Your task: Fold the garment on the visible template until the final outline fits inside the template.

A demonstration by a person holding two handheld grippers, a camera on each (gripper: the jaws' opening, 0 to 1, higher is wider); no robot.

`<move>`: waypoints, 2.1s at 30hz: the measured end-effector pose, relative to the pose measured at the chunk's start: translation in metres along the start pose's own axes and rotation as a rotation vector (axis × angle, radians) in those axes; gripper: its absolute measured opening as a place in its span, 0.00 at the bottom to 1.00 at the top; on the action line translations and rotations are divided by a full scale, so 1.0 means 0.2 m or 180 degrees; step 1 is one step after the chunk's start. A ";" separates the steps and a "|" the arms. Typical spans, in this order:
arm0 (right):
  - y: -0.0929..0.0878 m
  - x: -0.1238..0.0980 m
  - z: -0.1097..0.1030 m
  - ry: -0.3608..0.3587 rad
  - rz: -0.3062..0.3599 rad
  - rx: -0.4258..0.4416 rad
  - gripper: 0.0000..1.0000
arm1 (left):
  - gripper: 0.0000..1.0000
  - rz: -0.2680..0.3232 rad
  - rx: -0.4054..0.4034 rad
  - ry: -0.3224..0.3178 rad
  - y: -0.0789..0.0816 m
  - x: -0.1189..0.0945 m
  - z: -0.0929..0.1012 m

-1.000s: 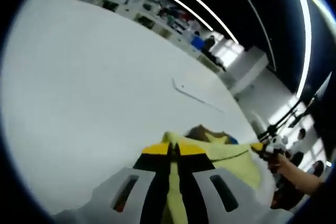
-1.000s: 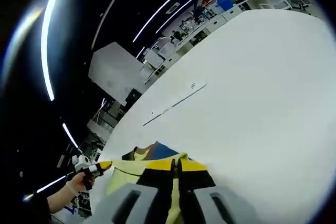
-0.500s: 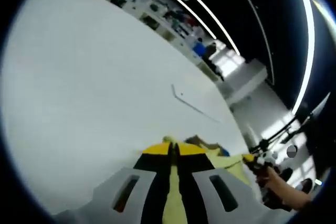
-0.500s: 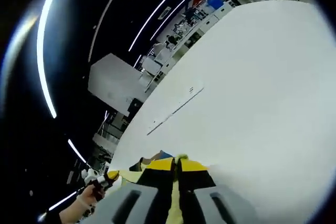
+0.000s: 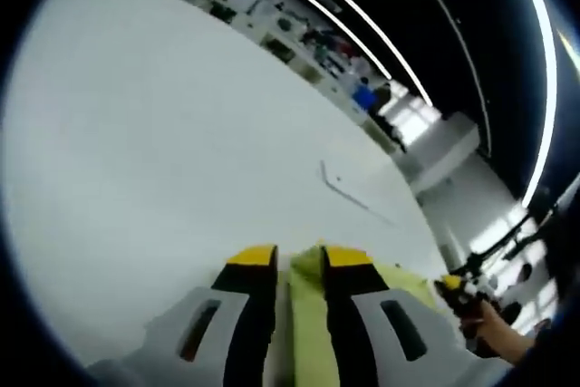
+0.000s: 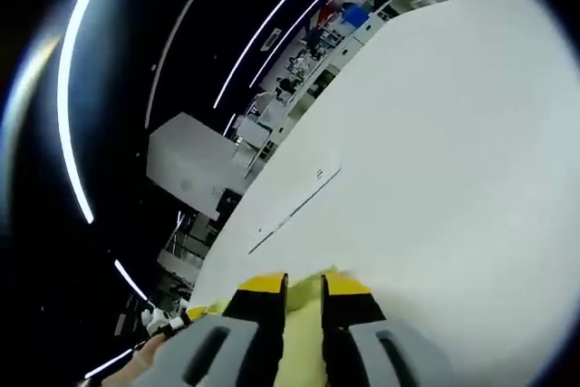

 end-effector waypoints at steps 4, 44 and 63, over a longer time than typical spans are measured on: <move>-0.03 -0.02 -0.01 0.0008 -0.0152 -0.0186 0.07 | 0.16 -0.0064 0.0182 -0.0051 0.00 -0.02 0.01; -0.16 0.01 -0.26 0.0575 -0.0283 -0.1763 0.11 | 0.27 -0.0439 0.1160 -0.0426 -0.12 -0.05 0.15; -0.24 -0.35 -0.29 0.0331 -0.0183 -0.2218 1.00 | 0.90 -0.0501 0.2043 -0.0625 -0.21 -0.34 0.25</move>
Point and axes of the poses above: the point that each gripper's makers call its tool centre point, and the gripper's own axes: x roughly forward along the fingers, z roughly to its right, y roughly out of its top, the point moved 2 cm from there along -x, roughly backward along the fingers, and after that the axes turned 10 degrees about -x, right-handed, at the moved point
